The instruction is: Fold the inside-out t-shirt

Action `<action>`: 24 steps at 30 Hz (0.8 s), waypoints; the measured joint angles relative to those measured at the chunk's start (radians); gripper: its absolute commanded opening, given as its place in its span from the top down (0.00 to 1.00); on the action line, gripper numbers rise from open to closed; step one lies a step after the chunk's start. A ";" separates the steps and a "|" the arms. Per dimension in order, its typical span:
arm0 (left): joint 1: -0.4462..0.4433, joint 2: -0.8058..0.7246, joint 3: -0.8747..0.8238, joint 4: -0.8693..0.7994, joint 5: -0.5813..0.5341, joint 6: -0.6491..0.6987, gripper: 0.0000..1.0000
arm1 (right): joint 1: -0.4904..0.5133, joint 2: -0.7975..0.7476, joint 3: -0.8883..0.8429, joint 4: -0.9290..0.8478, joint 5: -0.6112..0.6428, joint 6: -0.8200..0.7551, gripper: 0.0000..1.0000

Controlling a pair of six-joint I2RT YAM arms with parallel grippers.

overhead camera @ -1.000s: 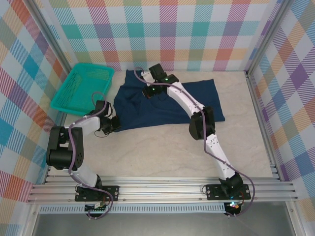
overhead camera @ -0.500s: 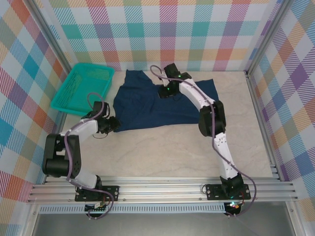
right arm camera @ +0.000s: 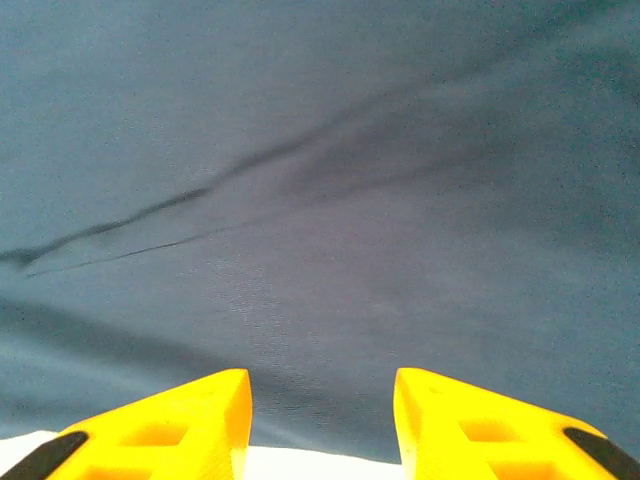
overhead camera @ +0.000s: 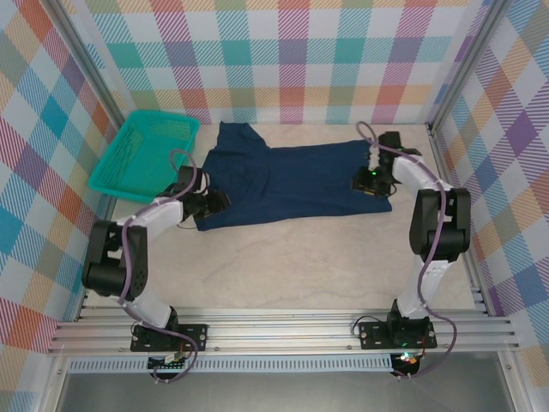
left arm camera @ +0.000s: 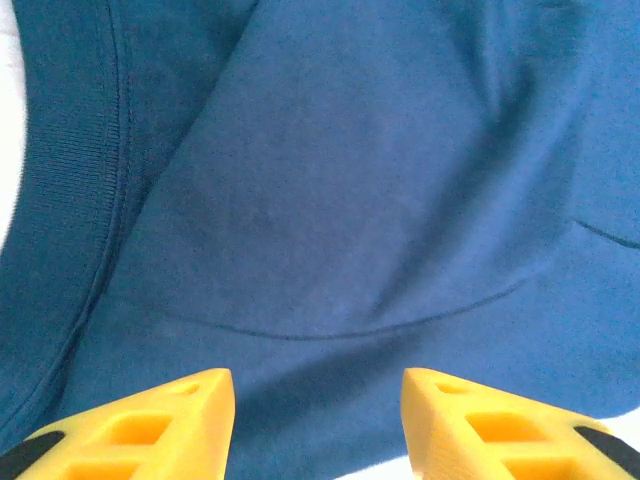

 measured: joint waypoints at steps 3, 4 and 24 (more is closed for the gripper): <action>0.000 0.057 0.005 -0.002 0.000 0.000 0.53 | -0.041 0.051 0.011 -0.001 0.021 0.043 0.60; 0.000 0.063 0.004 -0.005 -0.001 0.000 0.53 | -0.042 0.072 0.018 -0.004 0.031 0.053 0.60; -0.003 -0.119 -0.249 0.063 -0.026 -0.003 0.51 | -0.040 -0.144 -0.356 -0.039 0.228 0.156 0.65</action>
